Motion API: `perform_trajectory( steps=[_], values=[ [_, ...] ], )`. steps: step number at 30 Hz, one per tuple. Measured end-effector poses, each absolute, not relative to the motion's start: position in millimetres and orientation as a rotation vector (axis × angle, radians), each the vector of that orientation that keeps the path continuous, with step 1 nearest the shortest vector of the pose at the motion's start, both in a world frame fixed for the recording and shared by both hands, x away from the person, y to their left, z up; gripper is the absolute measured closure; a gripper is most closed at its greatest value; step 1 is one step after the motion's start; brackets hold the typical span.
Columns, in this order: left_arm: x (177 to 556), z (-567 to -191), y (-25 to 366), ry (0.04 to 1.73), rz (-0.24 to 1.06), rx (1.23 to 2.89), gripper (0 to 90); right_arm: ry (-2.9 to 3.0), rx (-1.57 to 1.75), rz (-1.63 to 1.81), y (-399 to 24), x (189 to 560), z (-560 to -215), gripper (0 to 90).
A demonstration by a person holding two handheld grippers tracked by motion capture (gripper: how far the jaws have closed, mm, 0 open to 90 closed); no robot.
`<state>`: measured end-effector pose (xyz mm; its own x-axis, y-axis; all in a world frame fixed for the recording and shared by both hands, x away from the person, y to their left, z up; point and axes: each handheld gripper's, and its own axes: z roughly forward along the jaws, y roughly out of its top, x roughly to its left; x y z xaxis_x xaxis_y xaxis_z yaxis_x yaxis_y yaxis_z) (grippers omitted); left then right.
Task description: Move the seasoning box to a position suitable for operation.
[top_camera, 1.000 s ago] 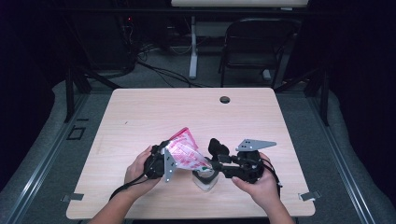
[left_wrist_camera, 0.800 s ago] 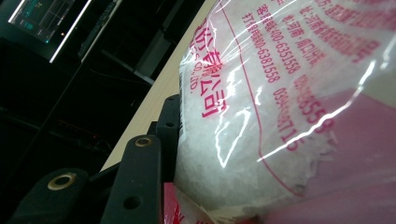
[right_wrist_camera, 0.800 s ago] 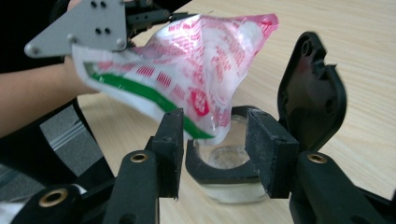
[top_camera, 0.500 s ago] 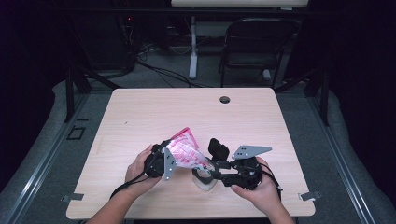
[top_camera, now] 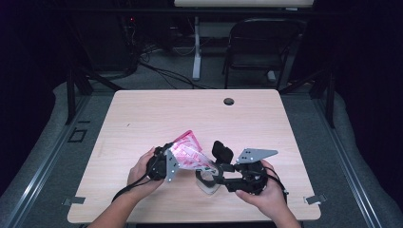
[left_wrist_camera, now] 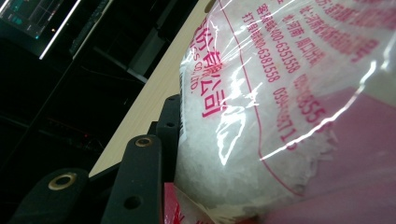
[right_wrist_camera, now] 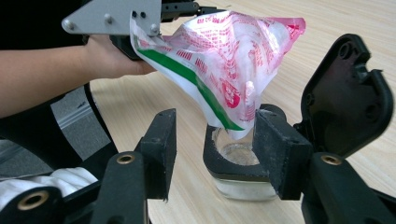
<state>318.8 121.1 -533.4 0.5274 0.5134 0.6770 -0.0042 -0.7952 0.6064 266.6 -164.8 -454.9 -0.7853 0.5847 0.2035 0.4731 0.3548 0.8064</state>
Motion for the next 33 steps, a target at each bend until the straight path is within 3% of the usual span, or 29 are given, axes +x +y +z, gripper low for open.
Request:
perform_trajectory(
  steps=[33],
  values=[
    [300.5, -532.6, 122.7, 0.325, 1.351, 2.137, 64.5, 2.435, 0.868, 1.27, -129.3, 271.3, -481.5, 49.3]
  ],
)
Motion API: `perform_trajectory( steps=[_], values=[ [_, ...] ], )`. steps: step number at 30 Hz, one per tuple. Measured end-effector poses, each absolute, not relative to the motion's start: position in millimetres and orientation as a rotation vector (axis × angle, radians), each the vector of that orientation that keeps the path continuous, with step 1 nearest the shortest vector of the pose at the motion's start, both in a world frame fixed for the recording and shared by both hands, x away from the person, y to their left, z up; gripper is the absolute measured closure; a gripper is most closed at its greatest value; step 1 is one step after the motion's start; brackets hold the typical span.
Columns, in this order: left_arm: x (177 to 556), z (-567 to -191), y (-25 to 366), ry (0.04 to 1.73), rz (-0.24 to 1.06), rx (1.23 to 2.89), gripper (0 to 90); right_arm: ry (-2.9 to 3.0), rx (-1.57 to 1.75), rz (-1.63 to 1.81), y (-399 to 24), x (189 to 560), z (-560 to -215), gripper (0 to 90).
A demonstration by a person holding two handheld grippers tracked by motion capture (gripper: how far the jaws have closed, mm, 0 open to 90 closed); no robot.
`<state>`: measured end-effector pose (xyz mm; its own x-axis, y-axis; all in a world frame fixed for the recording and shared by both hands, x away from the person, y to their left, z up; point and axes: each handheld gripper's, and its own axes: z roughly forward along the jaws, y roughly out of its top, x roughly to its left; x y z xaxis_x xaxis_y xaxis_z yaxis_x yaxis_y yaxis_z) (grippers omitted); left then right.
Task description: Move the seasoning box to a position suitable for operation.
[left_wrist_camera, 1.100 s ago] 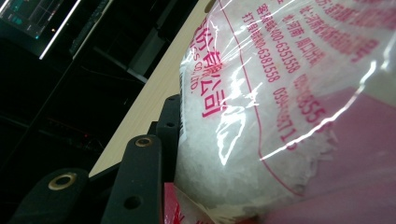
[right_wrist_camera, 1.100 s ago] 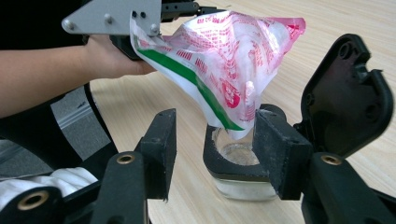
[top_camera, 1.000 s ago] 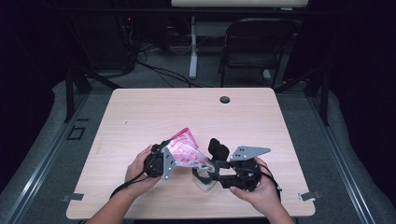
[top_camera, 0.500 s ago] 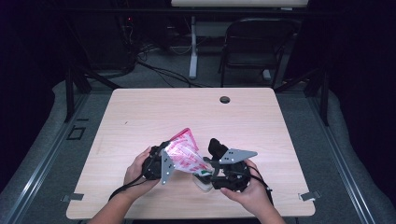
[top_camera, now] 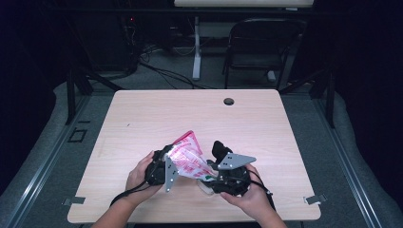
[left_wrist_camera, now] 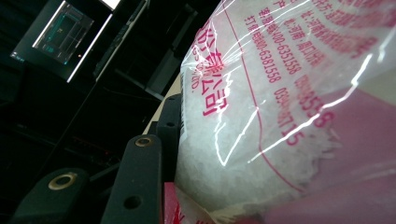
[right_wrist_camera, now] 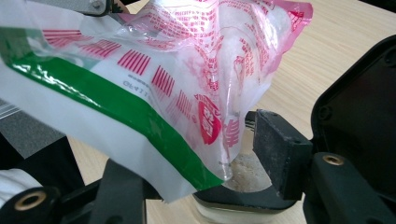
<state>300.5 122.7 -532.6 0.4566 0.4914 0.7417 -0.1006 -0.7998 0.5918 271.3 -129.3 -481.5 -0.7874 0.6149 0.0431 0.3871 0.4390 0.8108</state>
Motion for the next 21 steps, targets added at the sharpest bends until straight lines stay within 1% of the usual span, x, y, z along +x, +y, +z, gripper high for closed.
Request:
perform_trajectory(
  steps=[4, 8, 15, 21],
  values=[
    [300.8, -532.8, 123.4, 0.323, 1.366, 2.137, 64.5, 2.441, 0.875, 1.271, -127.1, 273.4, -484.4, 52.9],
    [302.3, -533.3, 122.8, 0.324, 1.374, 2.149, 64.4, 2.435, 0.899, 1.286, -126.0, 275.7, -487.6, 59.5],
    [303.6, -534.0, 120.3, 0.33, 1.383, 2.158, 64.5, 2.423, 0.914, 1.303, -127.5, 278.7, -488.3, 73.5],
    [304.5, -533.6, 118.6, 0.323, 1.392, 2.166, 64.5, 2.421, 0.916, 1.289, -127.7, 279.5, -489.3, 82.4]
  ],
)
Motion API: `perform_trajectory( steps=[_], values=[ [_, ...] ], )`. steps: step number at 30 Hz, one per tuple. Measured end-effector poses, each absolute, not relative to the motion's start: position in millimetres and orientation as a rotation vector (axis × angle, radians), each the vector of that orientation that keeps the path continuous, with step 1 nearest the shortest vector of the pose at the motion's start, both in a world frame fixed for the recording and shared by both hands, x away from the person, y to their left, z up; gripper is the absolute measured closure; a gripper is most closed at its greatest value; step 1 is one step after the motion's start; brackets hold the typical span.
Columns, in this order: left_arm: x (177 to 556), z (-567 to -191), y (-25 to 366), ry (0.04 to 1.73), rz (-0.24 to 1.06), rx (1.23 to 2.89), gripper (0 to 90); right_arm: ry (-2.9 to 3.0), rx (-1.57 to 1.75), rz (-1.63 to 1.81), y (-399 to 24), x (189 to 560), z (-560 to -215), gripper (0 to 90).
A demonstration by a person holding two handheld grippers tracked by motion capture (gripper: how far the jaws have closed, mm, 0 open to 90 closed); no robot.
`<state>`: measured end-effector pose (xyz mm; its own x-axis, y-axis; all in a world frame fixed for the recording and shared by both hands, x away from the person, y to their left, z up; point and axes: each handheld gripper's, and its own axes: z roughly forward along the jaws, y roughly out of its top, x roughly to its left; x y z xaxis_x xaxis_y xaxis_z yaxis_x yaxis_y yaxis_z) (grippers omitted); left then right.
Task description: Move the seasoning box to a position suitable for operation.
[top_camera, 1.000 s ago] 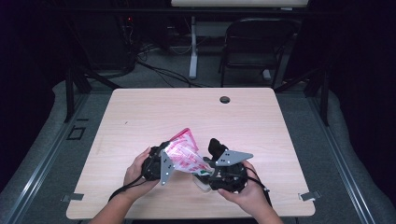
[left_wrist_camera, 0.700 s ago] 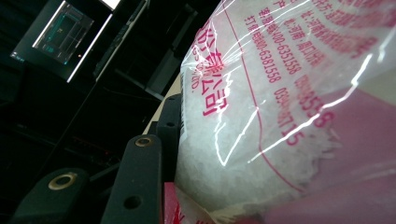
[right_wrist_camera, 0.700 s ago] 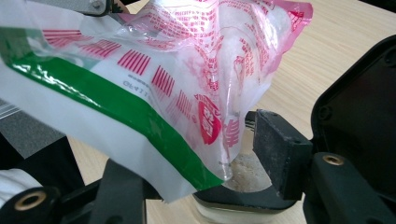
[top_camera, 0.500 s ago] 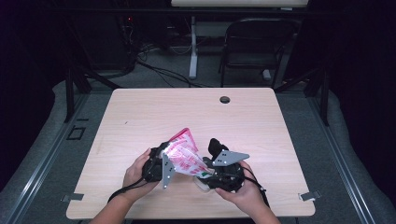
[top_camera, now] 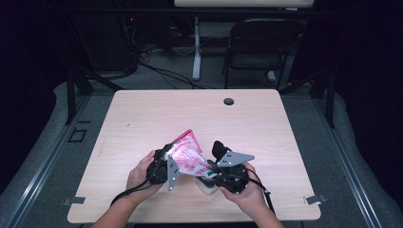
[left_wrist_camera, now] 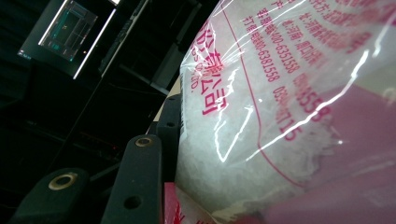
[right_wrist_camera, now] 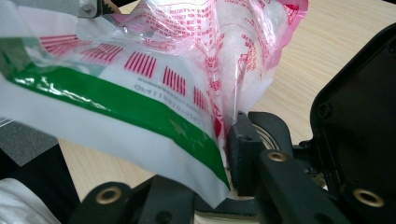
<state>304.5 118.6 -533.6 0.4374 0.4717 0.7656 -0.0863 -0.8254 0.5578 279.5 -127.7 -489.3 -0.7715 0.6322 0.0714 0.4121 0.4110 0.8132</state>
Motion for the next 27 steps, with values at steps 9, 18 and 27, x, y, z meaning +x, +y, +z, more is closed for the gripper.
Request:
perform_trajectory(
  steps=[9, 18, 27],
  values=[
    [304.0, -533.5, 116.8, 0.329, 1.392, 2.159, 64.5, 2.423, 0.931, 1.289, -129.2, 280.4, -489.8, 89.0],
    [303.1, -532.3, 115.7, 0.321, 1.413, 2.156, 64.5, 2.433, 0.948, 1.311, -131.1, 281.7, -490.3, 90.0],
    [301.2, -531.5, 113.7, 0.31, 1.446, 2.149, 64.5, 2.44, 0.973, 1.335, -133.5, 282.6, -491.1, 90.0]
  ],
)
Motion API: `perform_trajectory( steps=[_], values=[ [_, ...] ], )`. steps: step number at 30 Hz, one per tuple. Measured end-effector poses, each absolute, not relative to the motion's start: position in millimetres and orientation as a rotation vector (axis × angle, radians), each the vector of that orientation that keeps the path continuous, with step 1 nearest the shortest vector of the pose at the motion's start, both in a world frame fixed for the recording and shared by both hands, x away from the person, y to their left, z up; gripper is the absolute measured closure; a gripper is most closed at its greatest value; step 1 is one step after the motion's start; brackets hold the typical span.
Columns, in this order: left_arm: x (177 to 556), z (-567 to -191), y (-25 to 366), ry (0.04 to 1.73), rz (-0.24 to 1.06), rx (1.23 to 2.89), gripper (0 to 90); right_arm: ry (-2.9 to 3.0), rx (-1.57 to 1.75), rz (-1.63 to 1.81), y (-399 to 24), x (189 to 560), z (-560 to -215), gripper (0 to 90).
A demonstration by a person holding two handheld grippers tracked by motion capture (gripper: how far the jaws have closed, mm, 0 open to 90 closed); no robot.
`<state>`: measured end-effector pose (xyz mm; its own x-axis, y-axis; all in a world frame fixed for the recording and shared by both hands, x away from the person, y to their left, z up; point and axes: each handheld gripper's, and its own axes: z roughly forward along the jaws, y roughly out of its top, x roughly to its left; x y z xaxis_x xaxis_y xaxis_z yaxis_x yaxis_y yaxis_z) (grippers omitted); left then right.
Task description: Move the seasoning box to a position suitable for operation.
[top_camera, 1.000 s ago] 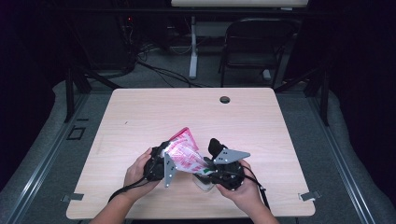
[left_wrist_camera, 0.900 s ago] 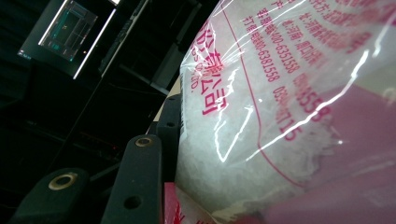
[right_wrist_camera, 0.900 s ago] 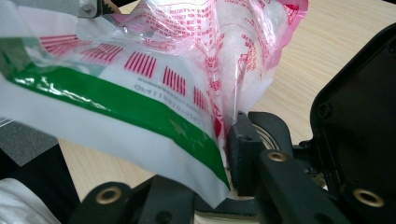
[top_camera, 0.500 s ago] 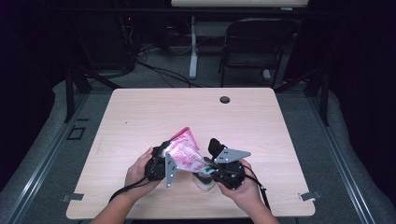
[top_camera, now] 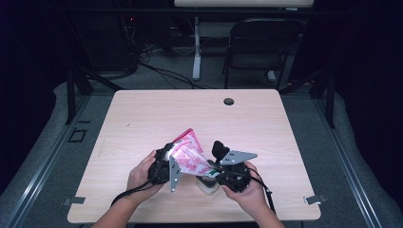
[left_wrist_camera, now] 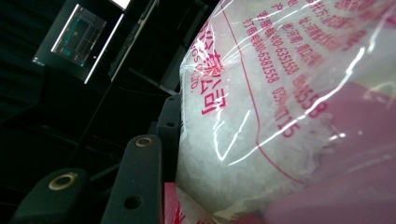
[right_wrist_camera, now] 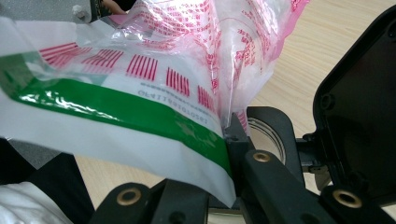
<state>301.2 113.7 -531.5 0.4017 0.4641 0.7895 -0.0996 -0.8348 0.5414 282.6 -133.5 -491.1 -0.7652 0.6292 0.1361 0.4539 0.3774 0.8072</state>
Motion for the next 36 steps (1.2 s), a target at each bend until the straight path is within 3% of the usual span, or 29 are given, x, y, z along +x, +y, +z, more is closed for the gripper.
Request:
perform_trajectory(
  steps=[36],
  values=[
    [297.3, -522.8, 107.3, 0.196, 1.601, 2.163, 64.6, 2.452, 1.068, 1.404, -138.2, 289.2, -500.4, 90.0]
  ],
)
